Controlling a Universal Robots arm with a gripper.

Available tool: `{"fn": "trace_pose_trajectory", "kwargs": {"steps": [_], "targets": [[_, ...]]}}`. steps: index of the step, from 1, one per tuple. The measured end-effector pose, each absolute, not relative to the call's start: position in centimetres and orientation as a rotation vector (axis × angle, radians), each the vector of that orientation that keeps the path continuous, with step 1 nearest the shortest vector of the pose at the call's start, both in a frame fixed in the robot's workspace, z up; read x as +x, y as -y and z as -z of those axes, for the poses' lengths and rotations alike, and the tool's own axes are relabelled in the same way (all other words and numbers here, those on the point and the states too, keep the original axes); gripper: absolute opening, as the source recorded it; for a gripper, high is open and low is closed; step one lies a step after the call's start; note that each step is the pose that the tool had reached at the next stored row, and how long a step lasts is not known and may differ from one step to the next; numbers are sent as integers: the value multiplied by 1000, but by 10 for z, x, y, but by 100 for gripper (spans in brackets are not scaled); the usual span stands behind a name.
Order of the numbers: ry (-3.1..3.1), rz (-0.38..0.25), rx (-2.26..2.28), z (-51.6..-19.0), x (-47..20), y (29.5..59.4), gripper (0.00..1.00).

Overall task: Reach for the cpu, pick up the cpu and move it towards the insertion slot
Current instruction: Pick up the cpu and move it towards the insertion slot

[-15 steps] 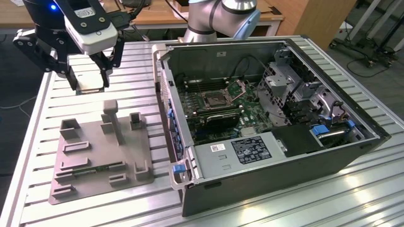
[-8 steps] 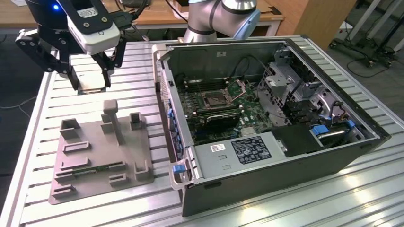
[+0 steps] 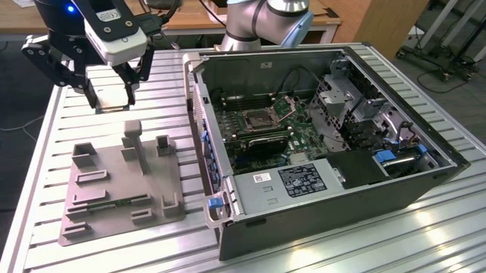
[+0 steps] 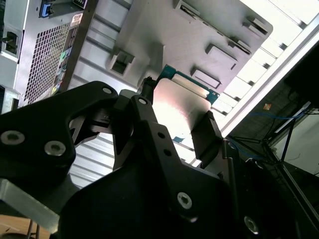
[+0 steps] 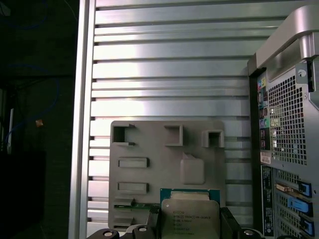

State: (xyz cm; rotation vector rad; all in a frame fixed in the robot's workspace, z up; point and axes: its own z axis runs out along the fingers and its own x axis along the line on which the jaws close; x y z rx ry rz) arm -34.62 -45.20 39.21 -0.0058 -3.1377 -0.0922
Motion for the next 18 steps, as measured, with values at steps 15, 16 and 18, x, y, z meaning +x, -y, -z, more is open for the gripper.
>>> {"fn": "trace_pose_trajectory", "kwargs": {"steps": [15, 16, 18], "targets": [[3138, 92, -6, -392, -343, 452, 55], [3138, 92, -6, -392, -342, 452, 55], [3138, 92, -6, -392, -342, 452, 55]]}}
